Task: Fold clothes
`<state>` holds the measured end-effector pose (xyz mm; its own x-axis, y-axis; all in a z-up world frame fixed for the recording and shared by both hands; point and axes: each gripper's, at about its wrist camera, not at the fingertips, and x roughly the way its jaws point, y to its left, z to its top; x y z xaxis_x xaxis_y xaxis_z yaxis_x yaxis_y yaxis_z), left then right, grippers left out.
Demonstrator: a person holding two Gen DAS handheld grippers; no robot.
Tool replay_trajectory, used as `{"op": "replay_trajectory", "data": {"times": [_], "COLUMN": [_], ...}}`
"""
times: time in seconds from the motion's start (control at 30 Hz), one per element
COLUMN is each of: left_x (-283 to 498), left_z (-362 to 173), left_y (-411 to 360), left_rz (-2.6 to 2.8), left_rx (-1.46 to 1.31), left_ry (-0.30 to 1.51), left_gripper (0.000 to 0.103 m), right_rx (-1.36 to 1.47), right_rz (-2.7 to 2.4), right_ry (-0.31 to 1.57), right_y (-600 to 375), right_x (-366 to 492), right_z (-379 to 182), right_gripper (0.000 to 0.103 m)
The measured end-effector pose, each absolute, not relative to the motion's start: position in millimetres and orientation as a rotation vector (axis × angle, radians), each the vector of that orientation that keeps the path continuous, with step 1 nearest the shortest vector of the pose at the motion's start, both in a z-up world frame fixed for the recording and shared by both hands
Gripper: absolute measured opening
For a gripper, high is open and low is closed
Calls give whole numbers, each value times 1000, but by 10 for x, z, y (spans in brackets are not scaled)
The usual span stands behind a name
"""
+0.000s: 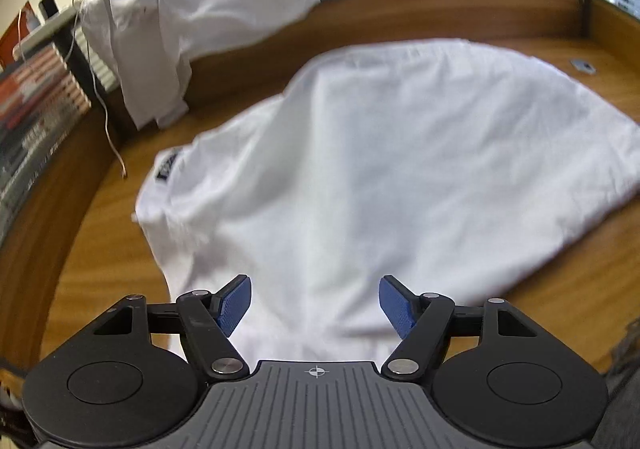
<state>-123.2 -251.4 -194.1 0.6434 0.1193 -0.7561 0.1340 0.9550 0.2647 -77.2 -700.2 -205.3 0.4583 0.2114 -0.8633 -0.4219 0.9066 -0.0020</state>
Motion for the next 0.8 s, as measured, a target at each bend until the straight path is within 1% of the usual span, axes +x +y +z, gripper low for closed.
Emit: {"op": "replay_trajectory", "data": {"times": [0.23,0.3,0.53,0.6,0.63,0.77,0.8], "left_x": [-1431,-1434,-1393,-1386,-1383,-1399,-1407], "left_z": [-2246,-2345,-2553,-2564,-2567,-2572,-2569], "left_y": [-2660,-2713,-2762,-2740,-2731,-2729,-2718], "left_rz": [10,13,96,112,116,144,168], "left_rx": [284,292,342,336,334,347,345], "left_ry": [944,967,985,988,989,989,988], "left_gripper": [76,77,76,73,71,56,54], "right_rx": [-200,-187,-92,-59,-30,106,137], "right_rz": [350,339,351,352,349,324,314], "right_ry": [1053,1059,1080,1095,1101,1119,1123], "right_y": [-7060,-7077,-7136,-7157,-7186,-7340,-7377], "right_x": [-995,-993,-937,-912,-896,-811,-790], "right_z": [-2194,-2214,-2310,-2352,-2372,-2450,-2474], "right_gripper": [36,41,42,46,46,46,46]}}
